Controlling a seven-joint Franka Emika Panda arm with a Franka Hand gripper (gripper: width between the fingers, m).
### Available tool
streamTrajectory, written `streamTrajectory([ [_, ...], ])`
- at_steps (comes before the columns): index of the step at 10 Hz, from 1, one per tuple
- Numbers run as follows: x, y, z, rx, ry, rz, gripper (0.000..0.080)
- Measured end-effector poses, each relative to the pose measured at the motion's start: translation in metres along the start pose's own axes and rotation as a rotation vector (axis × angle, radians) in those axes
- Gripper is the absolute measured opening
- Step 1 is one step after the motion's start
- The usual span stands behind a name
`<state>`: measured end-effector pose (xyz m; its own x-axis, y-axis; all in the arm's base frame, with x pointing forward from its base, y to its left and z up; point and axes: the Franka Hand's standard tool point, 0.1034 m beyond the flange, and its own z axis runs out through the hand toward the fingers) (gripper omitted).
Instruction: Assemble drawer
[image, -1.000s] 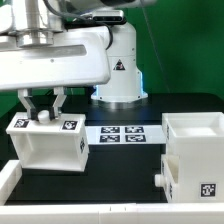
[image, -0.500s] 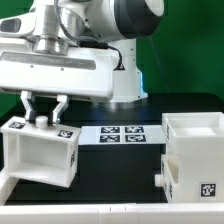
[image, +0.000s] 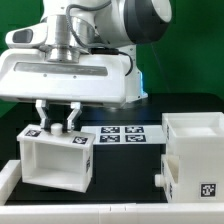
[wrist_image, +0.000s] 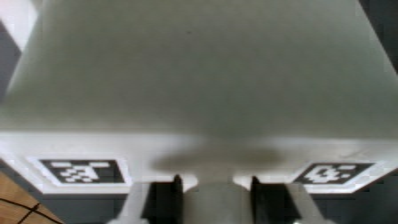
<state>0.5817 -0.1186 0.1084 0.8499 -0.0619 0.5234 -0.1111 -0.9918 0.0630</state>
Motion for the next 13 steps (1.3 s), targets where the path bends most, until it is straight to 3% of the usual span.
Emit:
streamTrajectory([
  [2, -0.003, -0.005, 0.003, 0.006, 0.0, 0.007, 0.0169],
  [3, -0.003, 0.002, 0.005, 0.014, 0.001, -0.006, 0.0169],
  [6, -0.003, 0.0, 0.005, 0.017, 0.0, 0.001, 0.0169],
  [7, -0.003, 0.0, 0.005, 0.017, 0.0, 0.001, 0.0364],
  [8, -0.003, 0.0, 0.005, 0.016, 0.0, 0.002, 0.0364],
  [9, -0.003, 0.001, 0.005, 0.016, -0.001, 0.002, 0.0546],
  [10, -0.003, 0.001, 0.005, 0.016, -0.001, 0.002, 0.0618],
  [11, -0.003, 0.0, 0.005, 0.016, -0.001, 0.002, 0.0618],
  [12, -0.004, -0.004, 0.005, 0.033, -0.024, 0.03, 0.0643],
  [13, 0.001, -0.014, 0.002, 0.07, -0.065, 0.064, 0.0648],
])
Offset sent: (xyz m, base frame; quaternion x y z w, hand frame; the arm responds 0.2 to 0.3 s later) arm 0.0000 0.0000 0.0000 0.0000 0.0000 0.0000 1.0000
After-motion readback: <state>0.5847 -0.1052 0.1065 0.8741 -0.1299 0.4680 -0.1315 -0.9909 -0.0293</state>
